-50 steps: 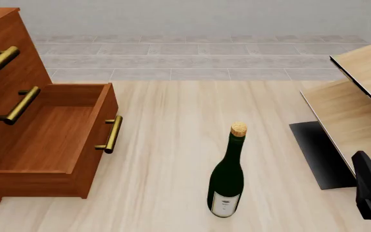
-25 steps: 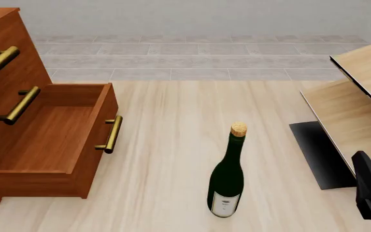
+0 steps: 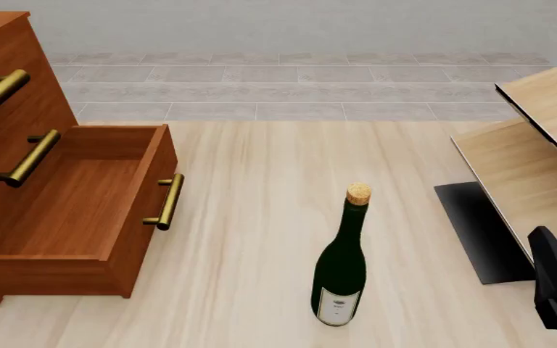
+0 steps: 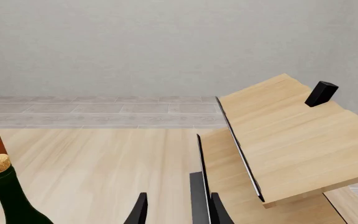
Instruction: Put the bowl on top of the cabinet.
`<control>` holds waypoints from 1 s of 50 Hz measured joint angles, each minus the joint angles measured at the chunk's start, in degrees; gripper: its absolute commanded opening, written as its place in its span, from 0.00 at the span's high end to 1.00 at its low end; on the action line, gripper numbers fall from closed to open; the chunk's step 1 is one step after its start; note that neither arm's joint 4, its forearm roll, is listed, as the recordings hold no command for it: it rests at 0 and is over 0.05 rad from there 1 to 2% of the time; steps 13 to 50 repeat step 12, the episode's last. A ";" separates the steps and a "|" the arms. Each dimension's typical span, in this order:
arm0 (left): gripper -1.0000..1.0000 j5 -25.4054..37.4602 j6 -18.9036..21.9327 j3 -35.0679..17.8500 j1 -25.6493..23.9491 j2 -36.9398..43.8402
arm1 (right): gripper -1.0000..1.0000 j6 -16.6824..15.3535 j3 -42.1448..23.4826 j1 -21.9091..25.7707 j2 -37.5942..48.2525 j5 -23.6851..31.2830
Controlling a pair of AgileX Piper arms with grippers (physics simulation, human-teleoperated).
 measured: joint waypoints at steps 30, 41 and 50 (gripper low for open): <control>0.00 -0.58 -0.08 -0.63 0.39 -1.30 | 0.00 0.00 0.00 0.00 0.00 0.00; 0.00 -0.58 -0.08 -0.63 0.39 -1.30 | 0.00 0.00 0.00 0.00 0.00 0.00; 0.00 -0.58 -0.08 -0.63 0.39 -1.30 | 0.00 0.00 0.00 0.00 0.00 0.00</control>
